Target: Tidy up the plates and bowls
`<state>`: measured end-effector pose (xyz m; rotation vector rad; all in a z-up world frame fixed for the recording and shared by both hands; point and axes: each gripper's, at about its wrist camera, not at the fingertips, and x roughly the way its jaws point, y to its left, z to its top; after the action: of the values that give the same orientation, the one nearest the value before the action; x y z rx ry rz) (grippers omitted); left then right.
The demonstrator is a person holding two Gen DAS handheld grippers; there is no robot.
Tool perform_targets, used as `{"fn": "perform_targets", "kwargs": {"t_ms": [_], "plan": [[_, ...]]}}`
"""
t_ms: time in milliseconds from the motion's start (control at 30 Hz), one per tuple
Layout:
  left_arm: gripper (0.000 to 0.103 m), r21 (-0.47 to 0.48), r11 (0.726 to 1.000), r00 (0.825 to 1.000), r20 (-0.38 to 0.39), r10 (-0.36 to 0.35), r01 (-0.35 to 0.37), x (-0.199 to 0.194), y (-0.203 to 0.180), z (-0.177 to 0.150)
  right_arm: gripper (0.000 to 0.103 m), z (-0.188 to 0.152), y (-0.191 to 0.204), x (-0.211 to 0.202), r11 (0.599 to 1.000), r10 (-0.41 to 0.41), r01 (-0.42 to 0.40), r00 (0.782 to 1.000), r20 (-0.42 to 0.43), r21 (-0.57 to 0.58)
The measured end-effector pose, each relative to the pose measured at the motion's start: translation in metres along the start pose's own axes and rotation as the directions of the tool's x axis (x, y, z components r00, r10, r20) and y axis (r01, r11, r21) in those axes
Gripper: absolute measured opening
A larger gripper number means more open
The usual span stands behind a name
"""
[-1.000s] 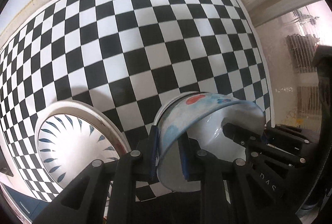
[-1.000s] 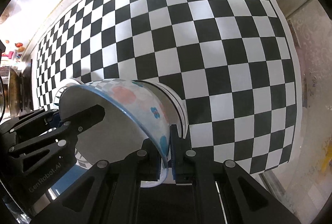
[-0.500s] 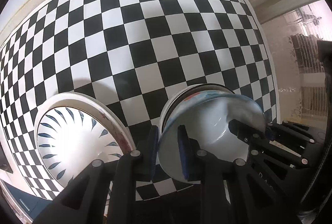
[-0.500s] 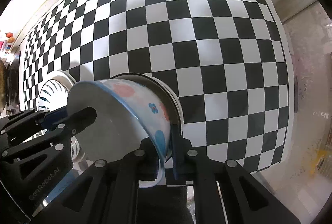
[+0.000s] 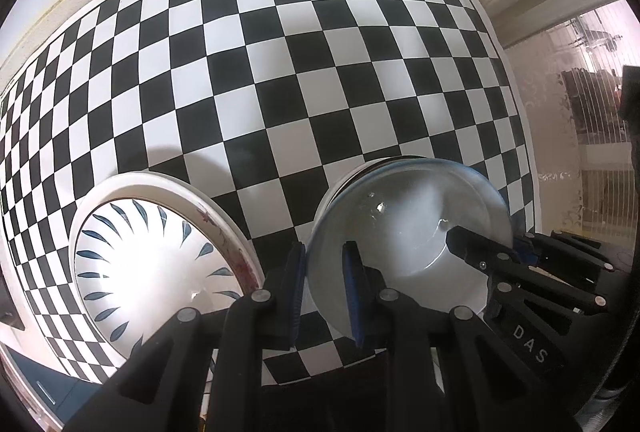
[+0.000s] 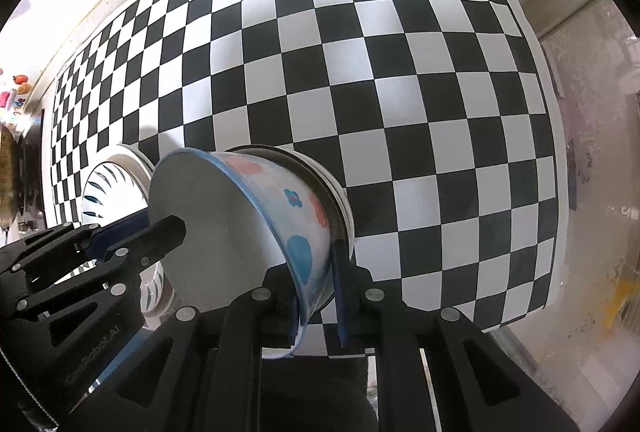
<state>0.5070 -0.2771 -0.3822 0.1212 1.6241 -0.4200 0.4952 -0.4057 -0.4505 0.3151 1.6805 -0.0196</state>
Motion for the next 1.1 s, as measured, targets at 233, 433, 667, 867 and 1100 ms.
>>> {"fn": "perform_targets", "kwargs": {"t_ms": [233,433,667,867,1100], "plan": [[0.017,0.002,1.000,1.000,0.004,0.005,-0.005,-0.002,0.001,0.000,0.020,-0.008,-0.010,-0.007,0.999,0.038,-0.038,0.999,0.017,0.028],[0.017,0.010,1.000,0.999,0.023,0.022,-0.022,-0.005,-0.003,0.001,0.007,-0.012,-0.024,-0.010,0.996,0.069,-0.071,0.997,0.024,0.062],[0.019,-0.001,0.999,0.998,0.033,0.054,-0.054,-0.002,-0.002,0.000,0.006,-0.010,-0.029,-0.003,0.993,0.086,-0.087,0.996,0.026,0.080],[0.025,-0.005,0.998,0.995,0.068,0.069,-0.069,-0.005,-0.003,-0.002,0.006,-0.012,-0.029,-0.006,0.993,0.087,-0.090,0.995,0.039,0.077],[0.083,-0.015,0.994,0.972,0.208,0.106,-0.105,-0.032,0.001,-0.003,0.006,-0.026,-0.021,-0.027,0.998,0.043,-0.047,0.994,0.101,0.034]]}}
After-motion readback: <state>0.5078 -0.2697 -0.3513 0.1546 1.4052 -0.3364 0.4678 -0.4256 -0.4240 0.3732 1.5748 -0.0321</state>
